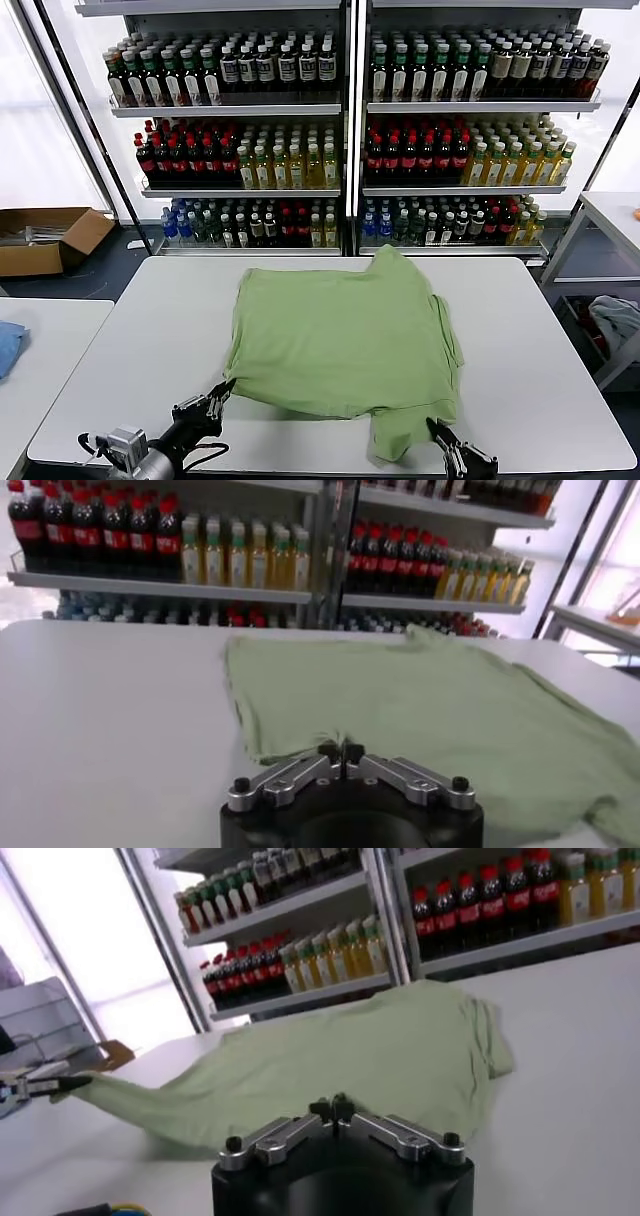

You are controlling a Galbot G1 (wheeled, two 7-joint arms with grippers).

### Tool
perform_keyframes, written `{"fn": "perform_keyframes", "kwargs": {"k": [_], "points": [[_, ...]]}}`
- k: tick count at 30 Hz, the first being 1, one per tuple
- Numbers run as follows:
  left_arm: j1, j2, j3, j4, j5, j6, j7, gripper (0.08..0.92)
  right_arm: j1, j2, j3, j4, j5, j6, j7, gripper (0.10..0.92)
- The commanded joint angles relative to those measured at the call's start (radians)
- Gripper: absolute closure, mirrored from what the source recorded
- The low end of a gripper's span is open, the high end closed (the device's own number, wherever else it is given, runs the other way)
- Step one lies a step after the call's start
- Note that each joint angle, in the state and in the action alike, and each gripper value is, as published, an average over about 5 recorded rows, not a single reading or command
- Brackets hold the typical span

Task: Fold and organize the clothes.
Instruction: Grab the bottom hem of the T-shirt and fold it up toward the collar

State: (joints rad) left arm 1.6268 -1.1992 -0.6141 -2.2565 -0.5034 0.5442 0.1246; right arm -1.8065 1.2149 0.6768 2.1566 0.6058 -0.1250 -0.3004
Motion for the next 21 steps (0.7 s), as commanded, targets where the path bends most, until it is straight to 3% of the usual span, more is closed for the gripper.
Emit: {"fn": "perform_keyframes", "kwargs": {"k": [1,11,21], "points": [[-0.173,0.027,0.018,0.086,-0.16,0.006,0.0,0.914,0.215,0.001,-0.008,-0.071,0.042,-0.033,0.028,0.919],[-0.267,0.04,0.028,0.155,-0.197,0.011,0.001,0.914,0.395,-0.018,-0.029,-0.178,0.071,-0.056,0.062,0.919],[-0.404,0.046,0.062,0.322,-0.204,0.01,-0.018,0.914,0.535,-0.029,-0.063,-0.329,0.062,-0.053,0.084,0.919]]}}
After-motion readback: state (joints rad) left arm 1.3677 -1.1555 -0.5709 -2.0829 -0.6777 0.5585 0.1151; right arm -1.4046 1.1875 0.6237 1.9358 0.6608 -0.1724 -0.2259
